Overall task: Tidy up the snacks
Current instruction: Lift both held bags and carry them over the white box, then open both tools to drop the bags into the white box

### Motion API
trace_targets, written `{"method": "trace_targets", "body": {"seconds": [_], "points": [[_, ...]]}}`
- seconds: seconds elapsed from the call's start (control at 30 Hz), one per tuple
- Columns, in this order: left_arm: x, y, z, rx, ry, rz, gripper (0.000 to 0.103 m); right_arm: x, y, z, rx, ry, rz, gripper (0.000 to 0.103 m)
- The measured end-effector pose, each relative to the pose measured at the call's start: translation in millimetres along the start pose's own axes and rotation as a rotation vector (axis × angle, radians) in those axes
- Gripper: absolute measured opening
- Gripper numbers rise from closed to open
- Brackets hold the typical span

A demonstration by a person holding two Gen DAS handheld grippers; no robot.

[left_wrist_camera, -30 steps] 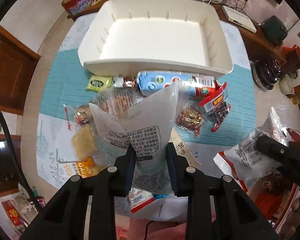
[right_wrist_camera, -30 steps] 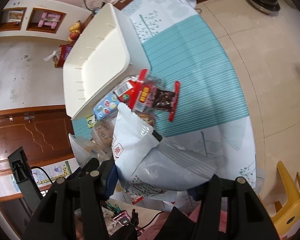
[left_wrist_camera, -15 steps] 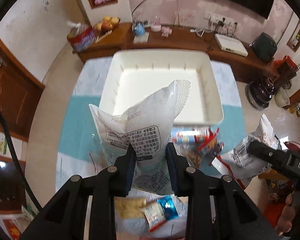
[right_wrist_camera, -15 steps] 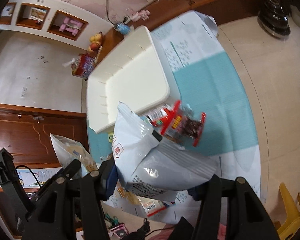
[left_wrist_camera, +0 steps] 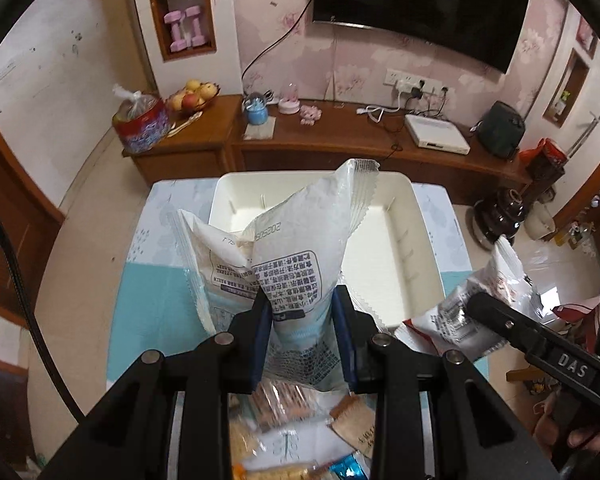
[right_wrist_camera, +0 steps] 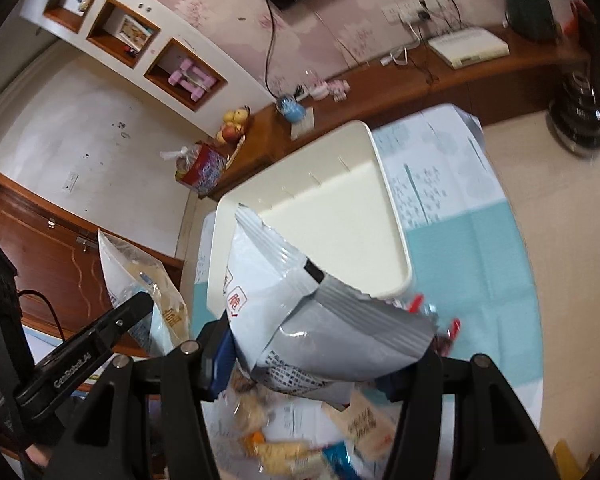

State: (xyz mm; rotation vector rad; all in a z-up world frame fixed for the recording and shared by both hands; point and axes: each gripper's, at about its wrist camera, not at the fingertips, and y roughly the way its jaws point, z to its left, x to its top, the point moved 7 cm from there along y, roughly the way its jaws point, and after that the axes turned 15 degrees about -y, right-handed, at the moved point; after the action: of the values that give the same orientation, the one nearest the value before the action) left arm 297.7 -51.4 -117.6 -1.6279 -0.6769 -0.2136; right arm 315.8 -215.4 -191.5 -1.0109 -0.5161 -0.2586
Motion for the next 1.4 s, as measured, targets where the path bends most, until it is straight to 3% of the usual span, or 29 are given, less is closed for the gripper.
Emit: {"method": "trace_targets", "body": {"seconds": [0.43,0.63,0.7,0.83,0.87,0.9,1.03,1.4], "points": [[22,63,19,-0.115,0.008,0.015,0.03,30,54,11,-0.061,-0.114,-0.081,0.056],[25,87,24,-0.116,-0.036,0.059,0.039,28,75,3,-0.079,-0.075,-0.047,0.058],[24,90,26,-0.111,-0.045,0.069,0.046,27,79,0,-0.087,-0.06,-0.039,0.058],[27,85,26,-0.112,-0.041,0.022,0.058,25,83,-6,-0.116,-0.03,-0.026,0.068],[30,82,26,-0.117,-0.04,0.009,0.066,25,82,-8,-0.119,-0.024,-0.028,0.071],[32,80,25,-0.118,-0.043,-0.007,0.069,25,82,-9,-0.121,-0.021,-0.028,0.073],[35,72,25,-0.125,-0.066,-0.03,0.069,25,75,-12,-0.129,-0.015,-0.037,0.076],[21,42,27,-0.057,-0.096,-0.074,0.071,13,35,-8,-0.147,-0.076,-0.067,0.076]]}}
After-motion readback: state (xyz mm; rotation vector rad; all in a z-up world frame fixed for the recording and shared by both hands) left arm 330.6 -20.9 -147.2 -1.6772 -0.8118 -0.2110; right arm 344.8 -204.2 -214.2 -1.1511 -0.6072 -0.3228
